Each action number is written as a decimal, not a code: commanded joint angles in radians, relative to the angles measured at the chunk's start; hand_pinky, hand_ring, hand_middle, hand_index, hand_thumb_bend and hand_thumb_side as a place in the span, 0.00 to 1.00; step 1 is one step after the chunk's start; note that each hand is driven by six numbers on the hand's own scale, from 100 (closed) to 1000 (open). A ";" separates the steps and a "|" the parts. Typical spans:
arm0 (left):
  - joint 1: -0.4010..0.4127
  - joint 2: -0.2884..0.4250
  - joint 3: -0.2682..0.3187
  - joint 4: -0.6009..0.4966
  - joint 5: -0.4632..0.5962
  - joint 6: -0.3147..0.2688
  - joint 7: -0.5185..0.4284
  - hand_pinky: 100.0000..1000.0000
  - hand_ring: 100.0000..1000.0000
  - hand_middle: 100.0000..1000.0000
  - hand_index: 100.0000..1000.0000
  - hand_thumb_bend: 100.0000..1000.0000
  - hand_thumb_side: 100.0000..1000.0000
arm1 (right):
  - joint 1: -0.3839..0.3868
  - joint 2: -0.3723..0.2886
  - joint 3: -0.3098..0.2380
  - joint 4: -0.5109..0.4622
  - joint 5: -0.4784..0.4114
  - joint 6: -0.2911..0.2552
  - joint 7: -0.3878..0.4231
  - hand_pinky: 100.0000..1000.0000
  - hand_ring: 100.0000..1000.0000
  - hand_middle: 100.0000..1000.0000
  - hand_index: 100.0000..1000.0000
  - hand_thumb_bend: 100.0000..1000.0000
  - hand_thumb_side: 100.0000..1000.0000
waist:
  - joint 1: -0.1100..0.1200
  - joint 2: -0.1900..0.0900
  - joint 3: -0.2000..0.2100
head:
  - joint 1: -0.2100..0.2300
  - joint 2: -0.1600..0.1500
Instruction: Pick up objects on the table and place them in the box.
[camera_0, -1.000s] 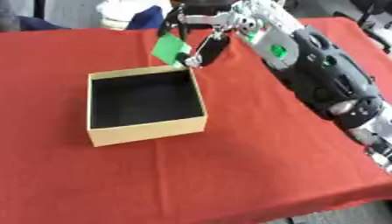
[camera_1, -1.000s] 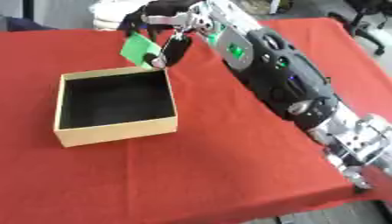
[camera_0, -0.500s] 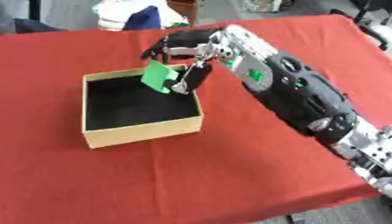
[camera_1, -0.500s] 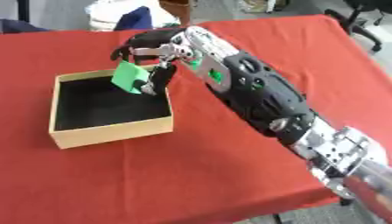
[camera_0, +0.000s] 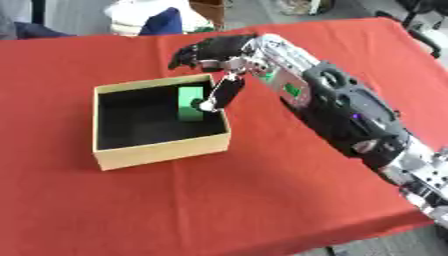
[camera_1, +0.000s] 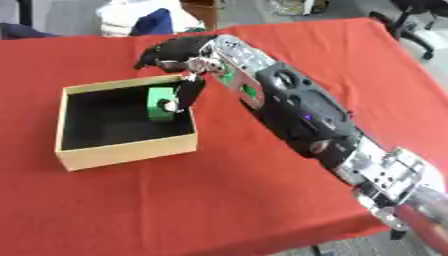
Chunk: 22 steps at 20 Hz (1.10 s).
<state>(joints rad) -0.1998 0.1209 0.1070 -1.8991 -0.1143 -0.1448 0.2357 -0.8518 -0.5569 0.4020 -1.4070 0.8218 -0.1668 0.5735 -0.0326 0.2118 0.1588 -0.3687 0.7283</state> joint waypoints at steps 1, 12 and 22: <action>-0.004 0.007 0.009 -0.010 -0.002 0.000 0.006 0.60 0.82 0.59 0.66 0.00 0.01 | -0.006 -0.064 -0.064 -0.064 0.002 0.025 -0.042 0.76 0.80 0.95 1.00 0.08 0.06 | 0.000 -0.019 -0.007 | 0.012 -0.006; -0.004 0.003 0.023 -0.012 -0.005 0.002 0.021 0.60 0.82 0.59 0.66 0.00 0.01 | 0.168 -0.073 -0.394 -0.291 -0.254 0.157 -0.499 0.66 0.73 0.91 1.00 0.00 0.00 | 0.010 -0.007 -0.058 | 0.066 -0.026; -0.005 -0.003 0.031 -0.014 -0.004 0.002 0.033 0.59 0.82 0.59 0.66 0.00 0.01 | 0.332 0.004 -0.587 -0.426 -0.520 0.108 -0.888 0.62 0.69 0.87 0.96 0.00 0.09 | 0.018 0.007 -0.085 | 0.083 -0.044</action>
<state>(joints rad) -0.1955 0.1119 0.1295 -1.8991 -0.1154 -0.1423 0.2631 -0.5111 -0.5464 -0.1512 -1.7993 0.3332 -0.0487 -0.2698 -0.0148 0.2318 0.0739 -0.2900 0.6942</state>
